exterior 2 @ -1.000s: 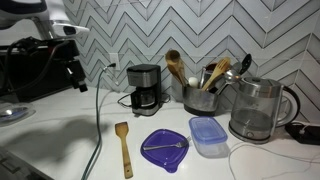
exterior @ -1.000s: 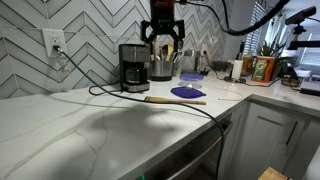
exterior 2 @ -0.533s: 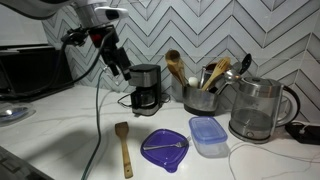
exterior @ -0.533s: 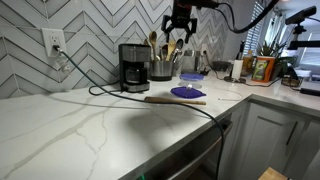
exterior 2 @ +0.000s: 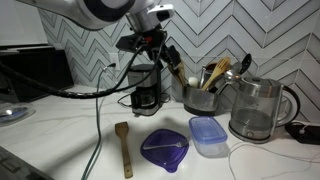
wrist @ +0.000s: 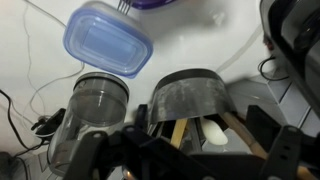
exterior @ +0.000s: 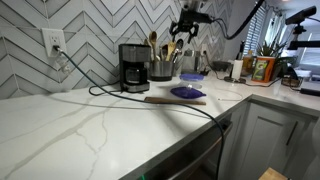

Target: Put the wooden spoon on the countertop

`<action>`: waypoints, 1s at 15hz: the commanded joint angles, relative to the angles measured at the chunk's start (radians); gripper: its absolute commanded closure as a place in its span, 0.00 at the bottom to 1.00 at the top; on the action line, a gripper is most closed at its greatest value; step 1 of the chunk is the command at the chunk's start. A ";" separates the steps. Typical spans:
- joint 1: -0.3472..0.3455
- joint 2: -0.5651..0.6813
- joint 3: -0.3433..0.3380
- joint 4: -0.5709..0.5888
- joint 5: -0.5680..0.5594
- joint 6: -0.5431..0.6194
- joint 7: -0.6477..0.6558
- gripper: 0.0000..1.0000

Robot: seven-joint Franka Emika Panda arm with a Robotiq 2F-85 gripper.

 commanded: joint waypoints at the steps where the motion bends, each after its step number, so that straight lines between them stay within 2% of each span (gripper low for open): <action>1: -0.022 0.182 -0.017 0.157 0.024 0.094 -0.004 0.00; 3: -0.031 0.247 -0.019 0.215 0.051 0.121 0.010 0.00; 4: -0.020 0.170 -0.016 0.136 0.017 0.098 0.002 0.00; 7: -0.025 0.239 -0.019 0.198 0.031 0.117 0.005 0.00; 15: -0.025 0.245 -0.020 0.217 0.033 0.117 0.005 0.00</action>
